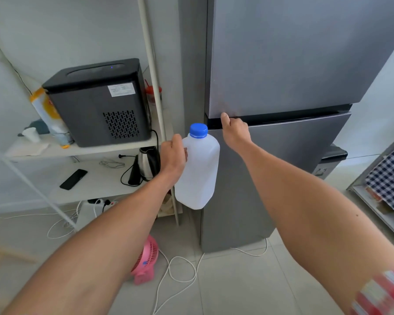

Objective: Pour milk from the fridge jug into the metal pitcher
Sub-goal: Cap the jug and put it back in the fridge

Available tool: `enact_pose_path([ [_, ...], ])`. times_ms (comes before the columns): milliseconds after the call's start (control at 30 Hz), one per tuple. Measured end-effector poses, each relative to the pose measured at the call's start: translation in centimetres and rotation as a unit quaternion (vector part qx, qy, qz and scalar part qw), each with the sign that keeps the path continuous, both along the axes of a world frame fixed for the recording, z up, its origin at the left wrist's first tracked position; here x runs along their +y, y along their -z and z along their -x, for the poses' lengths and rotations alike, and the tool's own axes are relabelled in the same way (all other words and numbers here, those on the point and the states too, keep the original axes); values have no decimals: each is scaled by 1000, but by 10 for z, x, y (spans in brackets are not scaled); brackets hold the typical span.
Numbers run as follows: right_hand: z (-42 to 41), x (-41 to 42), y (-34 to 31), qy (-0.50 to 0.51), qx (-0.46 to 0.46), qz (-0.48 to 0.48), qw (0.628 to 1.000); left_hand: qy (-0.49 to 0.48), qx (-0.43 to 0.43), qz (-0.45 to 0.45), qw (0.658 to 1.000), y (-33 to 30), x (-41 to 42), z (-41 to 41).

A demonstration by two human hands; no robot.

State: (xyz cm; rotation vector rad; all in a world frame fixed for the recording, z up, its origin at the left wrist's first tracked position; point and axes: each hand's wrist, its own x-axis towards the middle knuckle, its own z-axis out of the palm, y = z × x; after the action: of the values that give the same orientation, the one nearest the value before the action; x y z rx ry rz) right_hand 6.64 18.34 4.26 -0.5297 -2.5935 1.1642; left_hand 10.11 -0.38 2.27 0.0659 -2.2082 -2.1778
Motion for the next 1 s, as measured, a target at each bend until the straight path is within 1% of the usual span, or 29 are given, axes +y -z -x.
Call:
enact_pose_path([
  [67,4,0,0,-2,-10,2,1000,8,0,-2,1000,2,0,4],
  [200,2,-3,-4,14,-16,-28,999,5,0,-2,1000,4,-1,7],
  [267,1,-5,-5,31,-2,-23,999,11,-4,9,1000,6,-2,8],
  [333,0,-8,-5,35,12,7,999,21,-8,14,1000,9,-3,9],
  [400,-6,-8,-2,48,-5,-15,999,24,-7,23,999,12,-7,10],
  [433,-11,-9,-1,61,-10,-24,998,27,-7,28,999,12,-8,10],
  [567,-40,-8,3,114,21,-36,993,43,-17,37,998,19,-11,6],
  [733,-81,-8,-15,196,-22,-12,980,77,-16,24,997,29,-11,0],
  [867,-121,2,-23,240,-41,-1,970,107,-31,20,994,46,-4,-3],
  [933,-140,9,-26,261,-45,-8,964,110,-41,21,993,53,3,-8],
  [1000,-156,13,-28,268,-37,-33,962,118,-49,28,991,61,13,-15],
])
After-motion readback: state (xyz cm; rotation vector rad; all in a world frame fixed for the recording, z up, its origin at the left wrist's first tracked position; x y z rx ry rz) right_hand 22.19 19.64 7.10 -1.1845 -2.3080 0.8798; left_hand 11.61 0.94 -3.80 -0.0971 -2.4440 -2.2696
